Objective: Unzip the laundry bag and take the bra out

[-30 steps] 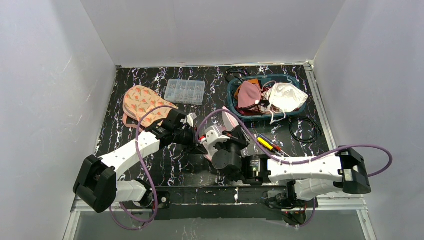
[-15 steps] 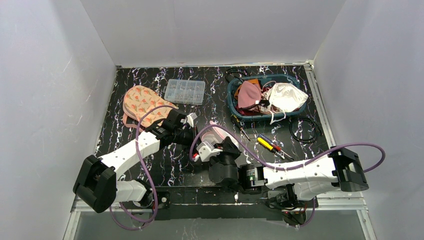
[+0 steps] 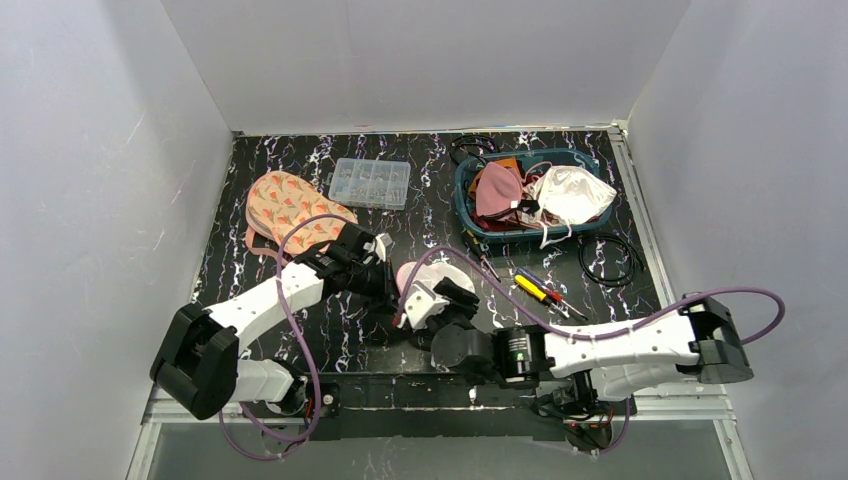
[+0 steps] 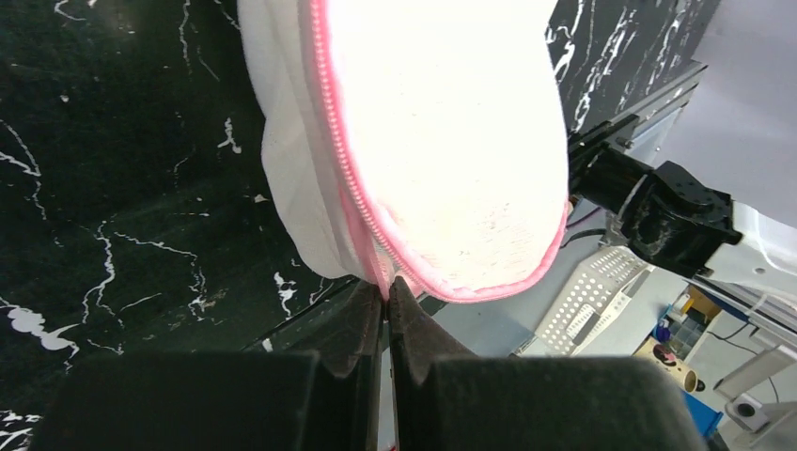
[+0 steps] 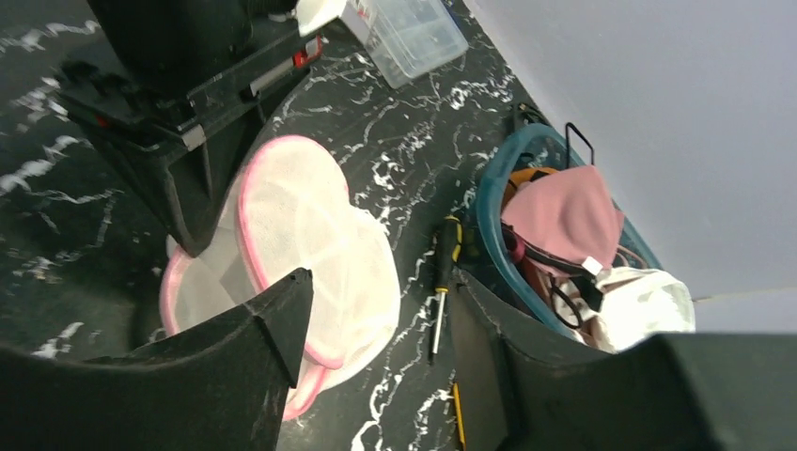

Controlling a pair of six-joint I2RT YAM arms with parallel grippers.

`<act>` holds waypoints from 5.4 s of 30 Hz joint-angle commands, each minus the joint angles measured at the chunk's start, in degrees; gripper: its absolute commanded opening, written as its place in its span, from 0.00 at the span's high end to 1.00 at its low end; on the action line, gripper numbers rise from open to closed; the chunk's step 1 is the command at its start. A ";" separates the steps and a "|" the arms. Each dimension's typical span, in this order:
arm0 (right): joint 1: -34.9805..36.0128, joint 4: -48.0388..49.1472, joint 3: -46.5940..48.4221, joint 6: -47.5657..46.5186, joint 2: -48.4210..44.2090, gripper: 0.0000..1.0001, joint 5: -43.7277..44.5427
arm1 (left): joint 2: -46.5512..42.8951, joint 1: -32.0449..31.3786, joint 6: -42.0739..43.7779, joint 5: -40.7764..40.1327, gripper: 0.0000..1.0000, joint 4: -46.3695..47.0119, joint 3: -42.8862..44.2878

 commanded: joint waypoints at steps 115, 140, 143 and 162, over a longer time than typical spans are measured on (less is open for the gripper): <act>-41.71 10.21 -32.88 73.02 -14.11 0.89 -65.19 | -15.37 -6.18 6.80 -21.91 0.26 21.07 -15.63; -42.48 7.00 -30.91 71.55 -21.34 0.90 -70.85 | -19.07 -6.09 -2.10 -11.66 1.00 27.39 -22.52; -42.29 1.85 -27.47 70.06 -23.34 0.90 -70.57 | -26.77 -6.74 -3.25 -13.20 1.00 17.70 -19.36; -41.86 -8.47 -19.06 70.31 -25.98 0.88 -67.78 | -26.08 -8.72 -10.93 -7.23 1.00 0.13 -5.97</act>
